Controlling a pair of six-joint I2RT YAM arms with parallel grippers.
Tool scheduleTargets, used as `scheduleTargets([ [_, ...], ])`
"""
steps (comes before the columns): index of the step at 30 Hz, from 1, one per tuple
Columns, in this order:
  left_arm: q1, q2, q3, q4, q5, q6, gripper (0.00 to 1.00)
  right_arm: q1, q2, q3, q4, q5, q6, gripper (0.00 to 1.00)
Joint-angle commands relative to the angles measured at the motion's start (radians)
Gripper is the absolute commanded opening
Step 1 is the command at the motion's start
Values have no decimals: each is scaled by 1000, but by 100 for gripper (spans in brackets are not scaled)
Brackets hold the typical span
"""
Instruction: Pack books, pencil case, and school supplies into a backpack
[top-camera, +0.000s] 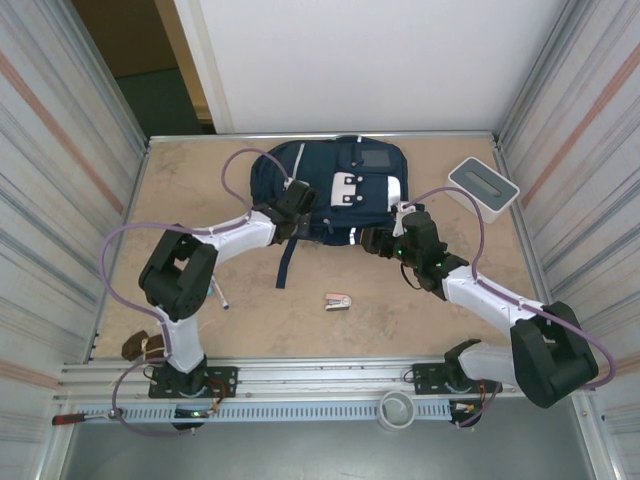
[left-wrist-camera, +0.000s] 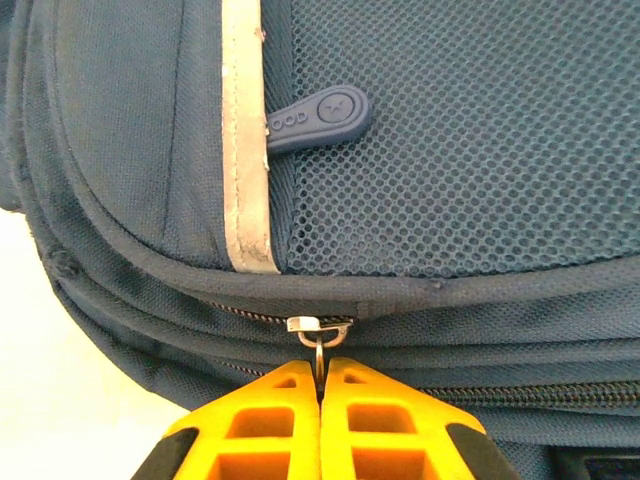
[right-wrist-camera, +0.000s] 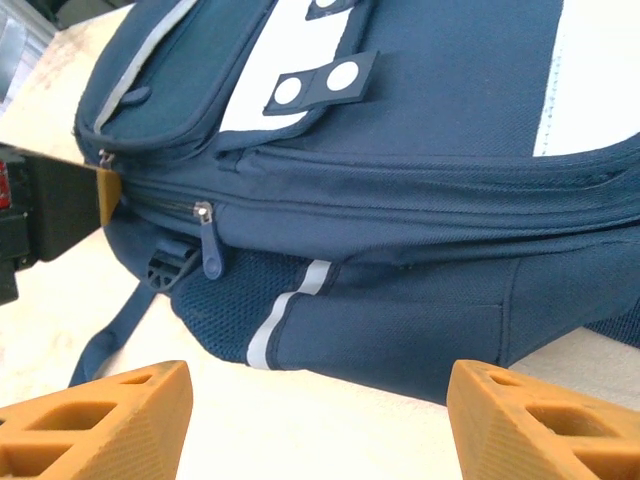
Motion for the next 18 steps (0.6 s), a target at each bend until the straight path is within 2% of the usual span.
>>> scheduleTargets([
  [1, 8, -92, -57, 56, 66, -7, 0, -19, 1, -6, -15, 36, 45, 69],
  [5, 4, -129, -92, 90, 133, -5, 0, -69, 27, -2, -52, 48, 151, 77],
  [7, -1, -140, -96, 90, 144, -4, 0, -97, 61, -2, -45, 7, 207, 79],
  [11, -13, -148, -100, 83, 155, 7, 0, -100, 139, 21, -33, -17, 271, 82],
  [16, -19, -156, -107, 83, 194, 12, 0, -100, 237, 60, -25, 11, 292, 79],
  [18, -21, -160, -108, 78, 207, 18, 0, -99, 273, 77, -14, 13, 276, 75],
])
